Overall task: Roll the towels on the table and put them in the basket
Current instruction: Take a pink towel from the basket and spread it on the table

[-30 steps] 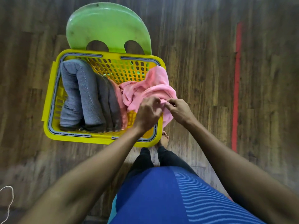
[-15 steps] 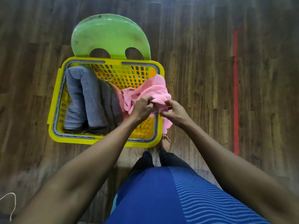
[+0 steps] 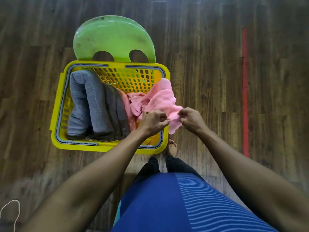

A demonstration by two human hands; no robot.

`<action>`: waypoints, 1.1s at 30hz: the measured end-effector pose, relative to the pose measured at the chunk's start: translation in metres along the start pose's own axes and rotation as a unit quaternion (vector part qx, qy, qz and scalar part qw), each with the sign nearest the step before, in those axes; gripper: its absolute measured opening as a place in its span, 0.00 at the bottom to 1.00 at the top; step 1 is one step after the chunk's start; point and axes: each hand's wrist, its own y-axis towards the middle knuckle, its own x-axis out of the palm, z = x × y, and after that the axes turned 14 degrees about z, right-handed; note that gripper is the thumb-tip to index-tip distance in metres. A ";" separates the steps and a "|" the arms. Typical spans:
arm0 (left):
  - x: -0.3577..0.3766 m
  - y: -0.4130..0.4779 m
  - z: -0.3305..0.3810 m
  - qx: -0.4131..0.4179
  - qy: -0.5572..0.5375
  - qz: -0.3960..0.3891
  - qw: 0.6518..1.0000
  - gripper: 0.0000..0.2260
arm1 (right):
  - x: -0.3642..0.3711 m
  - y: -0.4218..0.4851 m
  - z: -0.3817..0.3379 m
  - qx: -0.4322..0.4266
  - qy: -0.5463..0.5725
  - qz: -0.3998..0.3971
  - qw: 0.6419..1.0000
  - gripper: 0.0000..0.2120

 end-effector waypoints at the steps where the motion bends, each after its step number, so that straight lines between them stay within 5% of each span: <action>1: 0.002 0.000 -0.002 -0.010 -0.009 0.008 1.000 0.14 | 0.000 0.003 0.002 0.007 -0.013 -0.016 1.000 0.12; 6: 0.004 0.022 -0.011 -0.089 0.007 0.126 0.988 0.08 | 0.007 0.039 -0.015 0.014 0.014 0.009 1.000 0.10; 10: 0.011 0.046 -0.025 -0.202 -0.010 0.046 0.978 0.29 | 0.020 0.076 -0.034 -0.015 0.002 -0.005 1.000 0.17; 12: 0.013 0.050 -0.025 -0.233 -0.060 0.018 0.970 0.25 | 0.029 0.090 -0.038 -0.027 -0.016 -0.034 0.999 0.21; 14: 0.013 0.050 -0.020 -0.208 -0.057 0.046 0.975 0.12 | 0.035 0.097 -0.038 -0.027 -0.032 -0.063 0.997 0.22; 21: 0.006 0.031 -0.012 -0.145 -0.110 0.103 0.978 0.03 | 0.031 0.068 -0.018 -0.059 -0.014 -0.034 0.998 0.07; 33: 0.014 0.030 -0.012 -0.135 -0.084 0.082 0.984 0.03 | 0.034 0.109 -0.033 0.089 0.101 0.009 0.991 0.14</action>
